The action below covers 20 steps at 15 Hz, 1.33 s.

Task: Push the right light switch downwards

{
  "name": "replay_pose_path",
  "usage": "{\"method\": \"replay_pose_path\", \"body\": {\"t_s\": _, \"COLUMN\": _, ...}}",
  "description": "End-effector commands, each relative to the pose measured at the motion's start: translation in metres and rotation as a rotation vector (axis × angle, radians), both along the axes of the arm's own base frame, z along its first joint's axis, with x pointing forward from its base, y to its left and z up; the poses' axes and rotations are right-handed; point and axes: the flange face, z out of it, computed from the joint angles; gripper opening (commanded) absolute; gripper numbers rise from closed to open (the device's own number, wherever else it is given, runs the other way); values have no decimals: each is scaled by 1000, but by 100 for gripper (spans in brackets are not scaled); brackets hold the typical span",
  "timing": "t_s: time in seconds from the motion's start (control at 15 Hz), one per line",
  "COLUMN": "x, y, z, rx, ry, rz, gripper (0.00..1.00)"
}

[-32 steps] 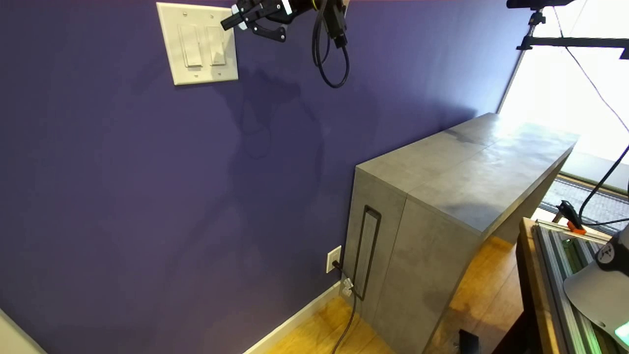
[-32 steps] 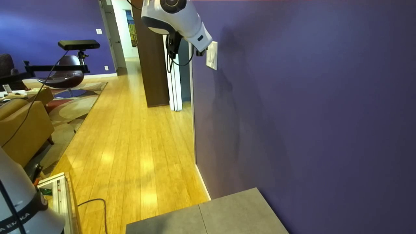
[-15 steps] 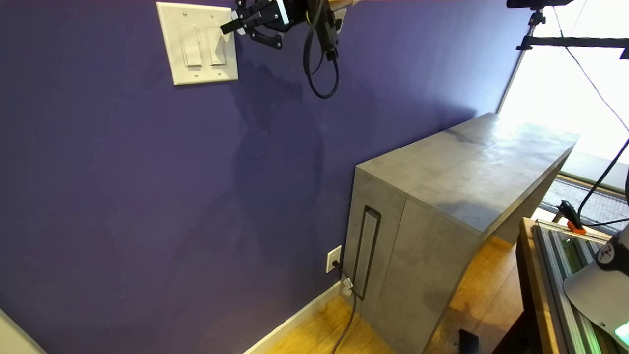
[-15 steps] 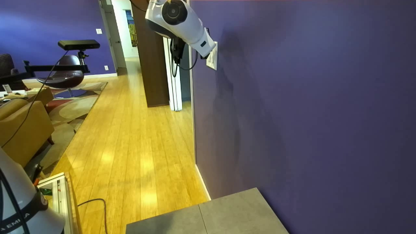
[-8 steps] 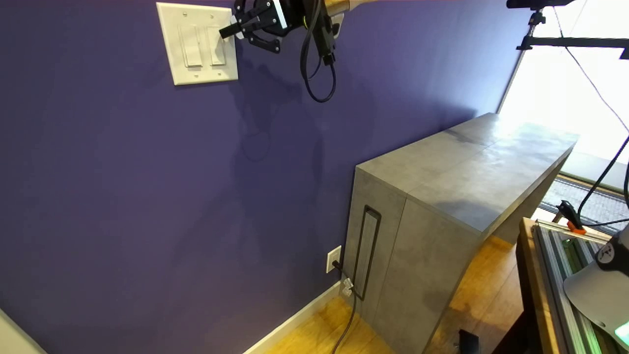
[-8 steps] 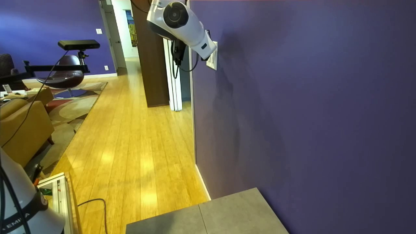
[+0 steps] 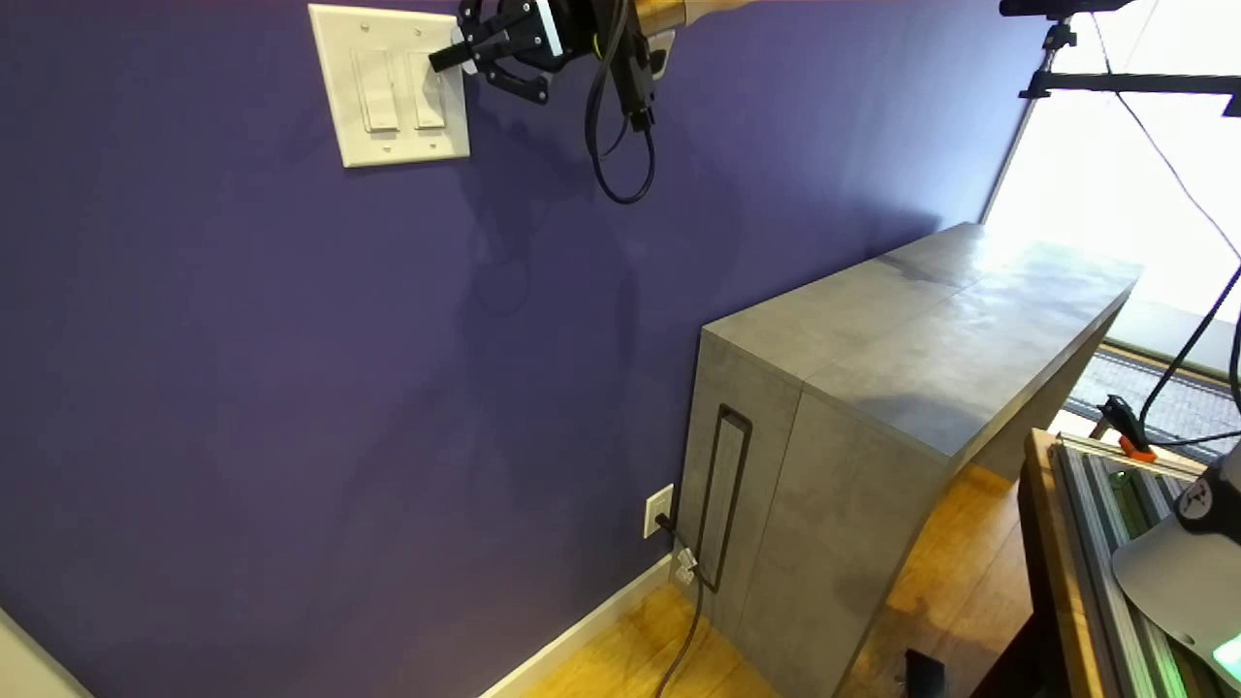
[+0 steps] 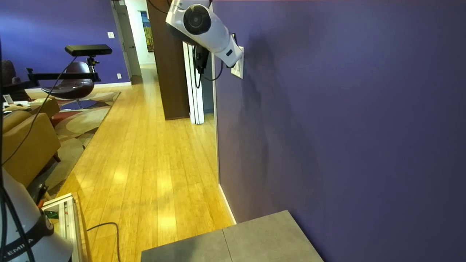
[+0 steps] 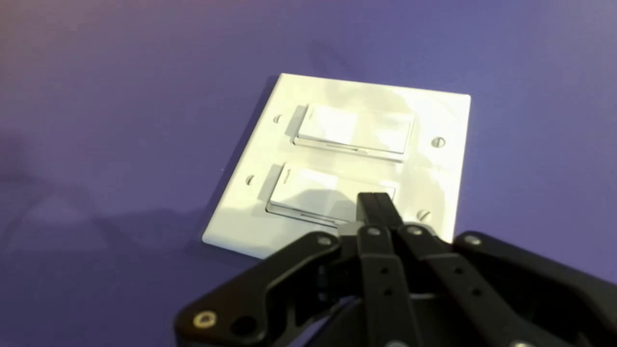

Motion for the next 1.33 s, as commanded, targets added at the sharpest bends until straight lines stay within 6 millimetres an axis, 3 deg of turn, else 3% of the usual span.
{"method": "replay_pose_path", "body": {"t_s": 0.0, "x": 7, "y": -1, "z": 0, "rx": 13, "ry": -19, "rz": -20, "gripper": 0}}
{"method": "replay_pose_path", "body": {"t_s": 1.27, "x": 9, "y": 0, "z": -22, "rx": 26, "ry": 31, "rz": -14, "gripper": 0}}
